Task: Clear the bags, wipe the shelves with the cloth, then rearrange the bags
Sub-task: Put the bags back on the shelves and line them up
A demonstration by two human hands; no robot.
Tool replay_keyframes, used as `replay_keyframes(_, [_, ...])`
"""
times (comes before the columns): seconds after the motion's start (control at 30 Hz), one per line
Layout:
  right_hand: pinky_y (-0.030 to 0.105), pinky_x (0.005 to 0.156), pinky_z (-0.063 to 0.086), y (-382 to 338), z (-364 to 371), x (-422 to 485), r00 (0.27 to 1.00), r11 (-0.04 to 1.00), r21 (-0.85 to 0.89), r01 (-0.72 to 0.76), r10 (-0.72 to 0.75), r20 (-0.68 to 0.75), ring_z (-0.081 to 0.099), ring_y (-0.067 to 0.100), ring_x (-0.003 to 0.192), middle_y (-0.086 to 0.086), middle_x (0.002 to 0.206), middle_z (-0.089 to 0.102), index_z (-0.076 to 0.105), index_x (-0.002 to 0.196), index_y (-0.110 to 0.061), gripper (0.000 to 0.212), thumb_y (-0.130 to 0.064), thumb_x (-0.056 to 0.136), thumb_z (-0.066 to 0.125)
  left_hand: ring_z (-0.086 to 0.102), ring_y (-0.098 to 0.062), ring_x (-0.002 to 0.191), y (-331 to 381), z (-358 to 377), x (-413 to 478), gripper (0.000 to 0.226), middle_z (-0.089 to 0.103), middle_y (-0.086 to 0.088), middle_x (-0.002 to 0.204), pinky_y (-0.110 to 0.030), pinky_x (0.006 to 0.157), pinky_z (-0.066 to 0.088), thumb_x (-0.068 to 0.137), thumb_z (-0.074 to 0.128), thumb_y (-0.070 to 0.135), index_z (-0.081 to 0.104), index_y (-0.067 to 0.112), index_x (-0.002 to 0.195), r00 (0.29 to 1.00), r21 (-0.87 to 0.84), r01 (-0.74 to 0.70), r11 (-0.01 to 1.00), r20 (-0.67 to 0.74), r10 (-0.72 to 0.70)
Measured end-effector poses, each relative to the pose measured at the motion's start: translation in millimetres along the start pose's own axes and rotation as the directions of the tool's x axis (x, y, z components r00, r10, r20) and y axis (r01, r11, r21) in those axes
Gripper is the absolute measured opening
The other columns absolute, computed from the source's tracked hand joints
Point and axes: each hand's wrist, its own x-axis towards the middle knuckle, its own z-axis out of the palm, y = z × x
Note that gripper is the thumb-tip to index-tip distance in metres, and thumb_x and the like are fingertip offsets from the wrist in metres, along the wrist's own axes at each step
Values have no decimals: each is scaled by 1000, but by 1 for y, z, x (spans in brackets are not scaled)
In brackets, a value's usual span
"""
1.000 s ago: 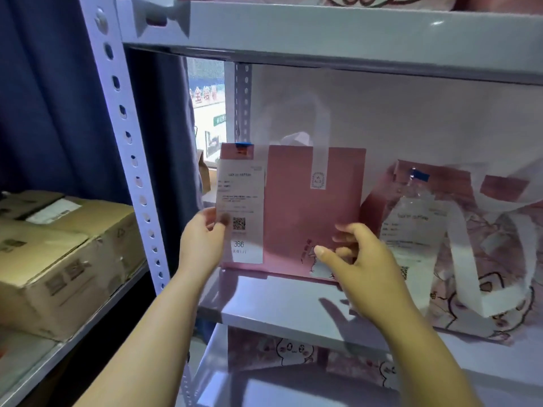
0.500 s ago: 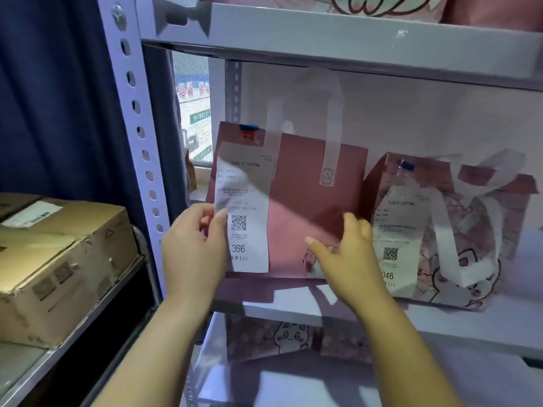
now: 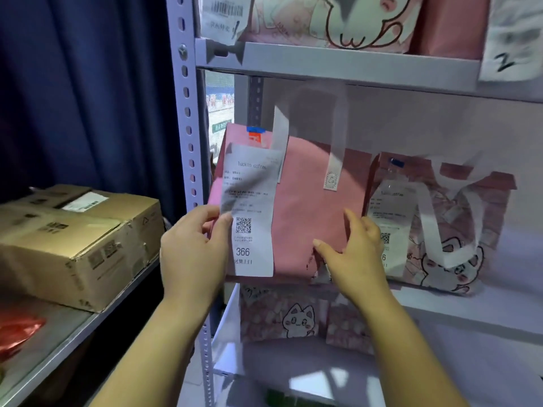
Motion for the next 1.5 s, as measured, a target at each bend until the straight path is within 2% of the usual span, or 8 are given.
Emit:
replay_keyframes(0.33, [44,108,38,14,-75,-66,987,966,207,153,-158,9,34,21,131,-1,144,23,34,141,-31,69,-33,82,69,64,-1,74,56,-40,-74,8,66,20,74,-26,63,49,83,61,35,63,39,76,992,-35,0,999,-129,-5])
replay_keyframes(0.5, [45,104,41,41,-123,-108,978,952,224,207,-206,-31,36,23,129,-2,140,27,36,141,-29,70,-34,81,71,62,9,71,102,-53,-131,19,62,33,70,-5,48,42,86,61,32,59,45,73,987,-60,-69,996,-149,59])
replay_keyframes(0.7, [48,103,40,85,-189,-137,984,974,180,137,-112,-141,36,29,128,9,139,33,41,139,-22,67,-28,80,72,62,9,72,148,-26,-183,17,64,27,73,-8,45,43,87,62,28,61,40,74,998,-162,-54,985,-24,50])
replay_keyframes(0.8, [43,106,38,109,-218,-143,977,990,120,80,-54,-208,35,29,127,8,140,32,40,139,-21,67,-28,81,72,63,8,74,164,3,-197,12,65,25,75,-20,50,49,87,62,29,64,36,77,997,-207,-27,978,68,41])
replay_keyframes(0.87, [39,106,37,126,-237,-144,967,994,103,37,-10,-255,36,29,127,8,141,32,40,138,-21,66,-28,81,72,63,8,75,175,27,-205,14,65,25,75,-18,51,48,86,63,29,62,39,76,991,-233,-14,972,126,45])
replay_keyframes(0.93, [43,107,36,144,-254,-142,953,995,96,-10,39,-302,37,30,127,9,140,32,39,139,-21,66,-27,81,72,61,10,75,185,54,-211,16,64,26,75,-12,51,45,85,64,29,61,40,75,980,-275,-8,961,187,61])
replay_keyframes(1.13, [50,108,33,190,-296,-122,881,986,38,-162,162,-445,33,32,130,8,143,31,40,138,-23,65,-28,81,72,58,15,76,209,138,-224,20,63,24,69,-2,54,40,85,64,25,57,38,72,926,-374,-5,928,348,146])
replay_keyframes(1.5, [46,108,34,247,-326,-53,797,953,14,-303,262,-545,32,30,132,5,145,31,39,138,-21,65,-22,81,70,63,4,85,210,268,-214,6,67,18,87,-23,70,52,86,62,31,60,33,81,779,-434,147,889,605,167])
